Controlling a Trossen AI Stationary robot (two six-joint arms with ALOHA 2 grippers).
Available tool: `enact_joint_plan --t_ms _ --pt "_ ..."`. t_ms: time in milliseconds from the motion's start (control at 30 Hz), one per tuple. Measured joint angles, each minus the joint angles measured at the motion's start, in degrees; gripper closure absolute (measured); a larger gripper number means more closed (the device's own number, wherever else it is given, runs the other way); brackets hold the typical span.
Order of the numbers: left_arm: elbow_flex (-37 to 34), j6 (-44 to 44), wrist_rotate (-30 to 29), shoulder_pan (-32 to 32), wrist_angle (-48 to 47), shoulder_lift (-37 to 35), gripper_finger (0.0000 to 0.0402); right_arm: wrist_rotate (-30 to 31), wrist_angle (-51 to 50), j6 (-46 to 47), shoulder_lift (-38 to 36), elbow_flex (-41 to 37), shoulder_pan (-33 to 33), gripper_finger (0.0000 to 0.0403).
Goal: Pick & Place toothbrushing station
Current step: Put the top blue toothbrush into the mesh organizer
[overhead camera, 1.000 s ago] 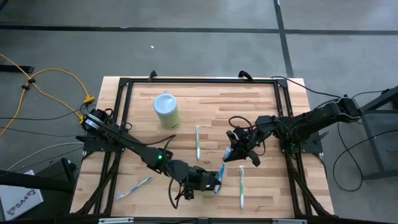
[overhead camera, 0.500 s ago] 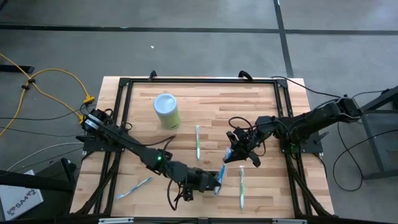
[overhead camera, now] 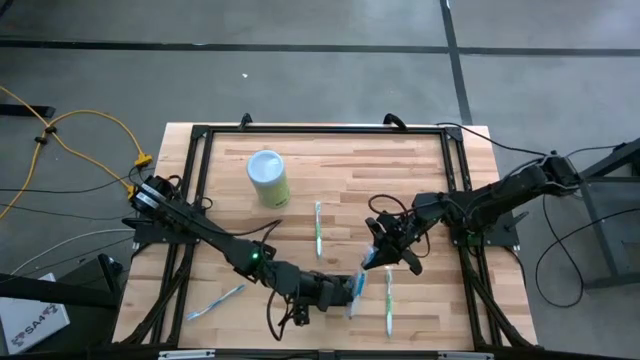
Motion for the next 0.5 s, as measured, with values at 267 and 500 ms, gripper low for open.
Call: enact_joint_plan --t_ms 267,500 --pt "0.0 -0.2 0.0 0.0 0.0 0.0 0.0329 3.1 -0.1 1.3 0.0 0.0 3.3 0.0394" --pt "0.0 -3.7 -0.7 -0.4 0.0 0.0 0.0329 3.7 -0.1 1.6 0.0 0.0 3.4 0.0394"
